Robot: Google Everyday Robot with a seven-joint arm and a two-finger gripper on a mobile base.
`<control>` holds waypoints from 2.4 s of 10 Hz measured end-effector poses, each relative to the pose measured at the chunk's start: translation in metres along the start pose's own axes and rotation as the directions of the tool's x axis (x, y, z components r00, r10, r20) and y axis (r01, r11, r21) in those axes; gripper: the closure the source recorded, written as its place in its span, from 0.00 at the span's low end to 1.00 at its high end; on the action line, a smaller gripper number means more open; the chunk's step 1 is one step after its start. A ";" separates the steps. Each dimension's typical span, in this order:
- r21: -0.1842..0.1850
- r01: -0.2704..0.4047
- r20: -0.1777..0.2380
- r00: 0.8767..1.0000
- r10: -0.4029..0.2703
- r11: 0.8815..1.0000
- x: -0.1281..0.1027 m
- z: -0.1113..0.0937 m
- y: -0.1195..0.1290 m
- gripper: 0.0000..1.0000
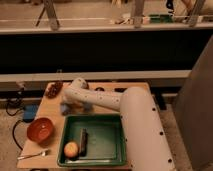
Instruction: Wipe table surface with sponge
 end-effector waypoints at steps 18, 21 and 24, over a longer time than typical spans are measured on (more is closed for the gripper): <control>0.073 0.136 0.064 0.988 -0.141 0.988 -0.042 0.000 -0.051 1.00; 0.032 0.114 0.057 0.992 -0.115 0.993 -0.048 -0.014 -0.026 1.00; 0.000 0.095 0.037 0.995 -0.095 0.995 -0.042 -0.017 -0.012 1.00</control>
